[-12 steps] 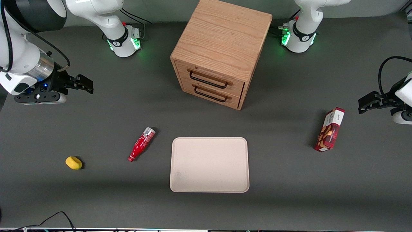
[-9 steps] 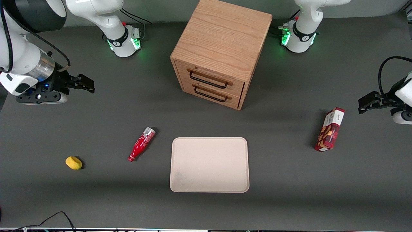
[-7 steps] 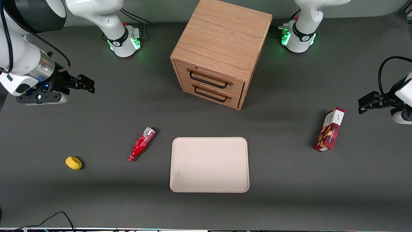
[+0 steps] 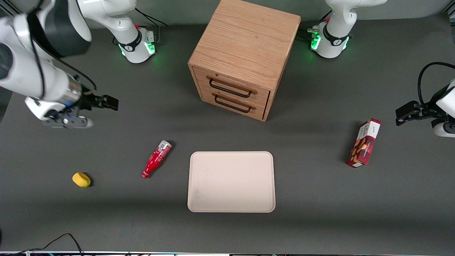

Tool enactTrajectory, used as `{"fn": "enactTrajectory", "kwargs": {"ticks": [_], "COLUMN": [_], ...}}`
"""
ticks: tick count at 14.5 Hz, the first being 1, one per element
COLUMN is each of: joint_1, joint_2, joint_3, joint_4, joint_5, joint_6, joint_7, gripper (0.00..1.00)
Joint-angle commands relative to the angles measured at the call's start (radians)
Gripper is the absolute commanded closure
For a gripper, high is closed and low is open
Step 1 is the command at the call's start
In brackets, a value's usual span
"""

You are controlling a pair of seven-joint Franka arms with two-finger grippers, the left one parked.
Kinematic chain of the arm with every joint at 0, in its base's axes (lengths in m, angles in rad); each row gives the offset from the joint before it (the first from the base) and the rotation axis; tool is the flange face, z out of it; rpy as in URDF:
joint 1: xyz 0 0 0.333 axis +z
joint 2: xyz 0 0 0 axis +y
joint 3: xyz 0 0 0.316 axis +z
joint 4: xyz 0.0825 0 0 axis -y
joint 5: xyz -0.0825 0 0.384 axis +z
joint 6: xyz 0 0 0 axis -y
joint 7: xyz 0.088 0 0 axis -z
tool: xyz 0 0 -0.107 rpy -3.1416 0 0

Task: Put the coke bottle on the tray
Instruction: 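Move the right gripper down over the red Coca-Cola bottle, then close the right gripper around the bottle's body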

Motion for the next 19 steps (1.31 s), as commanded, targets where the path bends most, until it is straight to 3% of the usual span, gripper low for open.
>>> {"fn": "enactTrajectory", "kwargs": {"ticks": [1,6,12,17,19], "joint_1": [0.006,0.008,0.032,0.045,0.045], "joint_2": [0.105,0.182,0.374,0.461,0.483], "joint_3": [0.023,0.025,0.035,0.032,0.032], "joint_4": [0.016,-0.121,-0.124,-0.127,-0.130], "joint_5": [0.007,0.007,0.004,-0.005,-0.041], "joint_6": [0.111,0.414,0.703,0.809,0.827], "joint_7": [0.146,0.287,0.454,0.491,0.515], "gripper": [0.00,0.00,0.00,0.00,0.00]}}
